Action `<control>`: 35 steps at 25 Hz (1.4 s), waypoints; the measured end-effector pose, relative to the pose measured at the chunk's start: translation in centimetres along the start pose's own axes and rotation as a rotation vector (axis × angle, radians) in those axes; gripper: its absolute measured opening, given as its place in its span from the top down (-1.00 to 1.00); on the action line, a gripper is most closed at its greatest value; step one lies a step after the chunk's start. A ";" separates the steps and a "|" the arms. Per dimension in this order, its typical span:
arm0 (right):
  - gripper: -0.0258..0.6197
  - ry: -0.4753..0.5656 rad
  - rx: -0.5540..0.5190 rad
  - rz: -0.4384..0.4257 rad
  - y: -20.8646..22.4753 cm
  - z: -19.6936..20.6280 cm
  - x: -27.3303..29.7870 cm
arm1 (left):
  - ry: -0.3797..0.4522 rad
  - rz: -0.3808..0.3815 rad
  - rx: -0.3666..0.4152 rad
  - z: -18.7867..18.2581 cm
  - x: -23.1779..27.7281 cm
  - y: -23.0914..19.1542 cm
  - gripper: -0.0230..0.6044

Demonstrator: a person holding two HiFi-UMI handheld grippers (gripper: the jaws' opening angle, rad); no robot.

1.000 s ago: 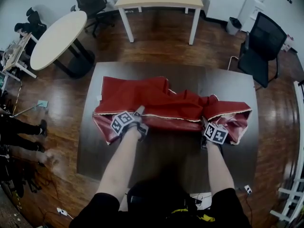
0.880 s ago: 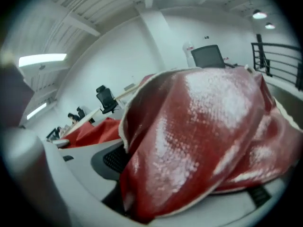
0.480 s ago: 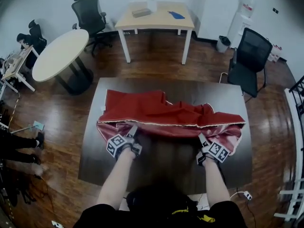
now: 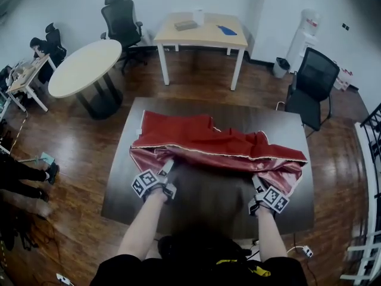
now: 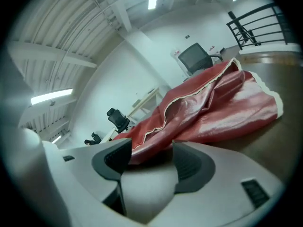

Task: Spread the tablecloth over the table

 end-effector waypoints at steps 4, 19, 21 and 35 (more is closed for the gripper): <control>0.91 0.073 -0.195 -0.001 -0.6 -0.9 -2.1 | 0.002 0.037 0.226 -0.8 -2.0 0.5 0.53; 0.91 0.025 -1.006 -0.069 -3.5 -4.7 -0.6 | -0.022 0.151 1.380 -3.5 -1.5 8.6 0.92; 0.91 0.028 -1.101 -0.063 -3.5 -6.1 -0.1 | -0.037 0.164 1.509 -4.2 -0.6 9.6 0.92; 0.32 -0.217 -1.516 -0.149 -3.8 -3.9 8.0 | -0.358 0.266 1.983 3.7 9.2 10.2 0.36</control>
Point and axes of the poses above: the fingertips, and each gripper's own axes: x forward along the fingers, y to its right, z out of its underside, the point moved 6 cm from there along -x, backward along the fingers, and after that the axes turned 10 degrees about y, right-handed, at the moved point
